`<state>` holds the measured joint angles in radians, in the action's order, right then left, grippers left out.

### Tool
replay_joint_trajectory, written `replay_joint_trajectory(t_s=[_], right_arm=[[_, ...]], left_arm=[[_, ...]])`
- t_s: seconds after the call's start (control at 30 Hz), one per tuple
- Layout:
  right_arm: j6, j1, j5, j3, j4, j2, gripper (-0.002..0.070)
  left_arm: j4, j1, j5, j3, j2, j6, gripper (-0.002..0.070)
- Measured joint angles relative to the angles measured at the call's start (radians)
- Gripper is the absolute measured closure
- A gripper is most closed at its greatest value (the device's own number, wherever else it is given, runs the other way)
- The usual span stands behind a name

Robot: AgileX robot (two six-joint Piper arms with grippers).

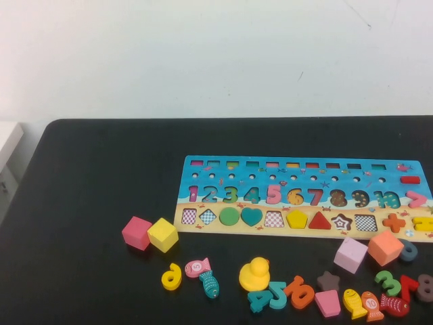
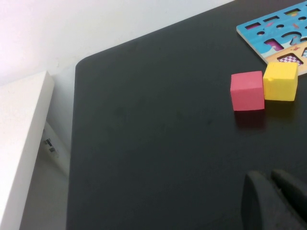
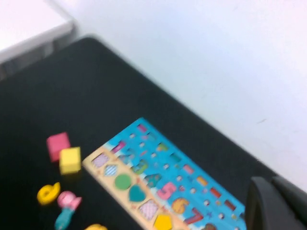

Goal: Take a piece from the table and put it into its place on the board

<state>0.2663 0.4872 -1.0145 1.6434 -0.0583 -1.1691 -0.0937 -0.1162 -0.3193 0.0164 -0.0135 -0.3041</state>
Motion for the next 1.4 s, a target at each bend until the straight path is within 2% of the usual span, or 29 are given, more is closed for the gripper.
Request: replay_joint_trajectory(t_s=[0.13, 0.27, 0.47, 0.73, 0.83, 1.03, 1.27, 1.4], right_arm=[[0.000, -0.100, 0.247, -0.321, -0.038, 0.157, 0.0657], [0.000, -0.272, 0.407, -0.615, -0.089, 0.302, 0.0657], [0.000, -0.485, 0.536, -0.954, -0.087, 0.592, 0.0657], [0.000, -0.614, 0.611, -1.382, -0.087, 1.060, 0.0658], [0.000, -0.640, 0.613, -1.497, -0.087, 1.162, 0.0657], [0.002, -0.647, 0.613, -1.649, -0.087, 1.180, 0.0657], [-0.002, -0.647, 0.640, -1.663, -0.087, 1.180, 0.0658], [-0.120, -0.647, 0.643, -1.663, -0.007, 1.180, 0.0657]], left_arm=[[0.000, 0.000, 0.000, 0.000, 0.000, 0.000, 0.0676], [0.000, 0.000, 0.000, 0.000, 0.000, 0.000, 0.0676], [0.000, 0.000, 0.000, 0.000, 0.000, 0.000, 0.0676], [0.000, 0.000, 0.000, 0.000, 0.000, 0.000, 0.0677], [0.000, 0.000, 0.000, 0.000, 0.000, 0.000, 0.0676], [0.000, 0.000, 0.000, 0.000, 0.000, 0.000, 0.0677], [0.000, 0.000, 0.000, 0.000, 0.000, 0.000, 0.0676], [0.000, 0.000, 0.000, 0.000, 0.000, 0.000, 0.0676]])
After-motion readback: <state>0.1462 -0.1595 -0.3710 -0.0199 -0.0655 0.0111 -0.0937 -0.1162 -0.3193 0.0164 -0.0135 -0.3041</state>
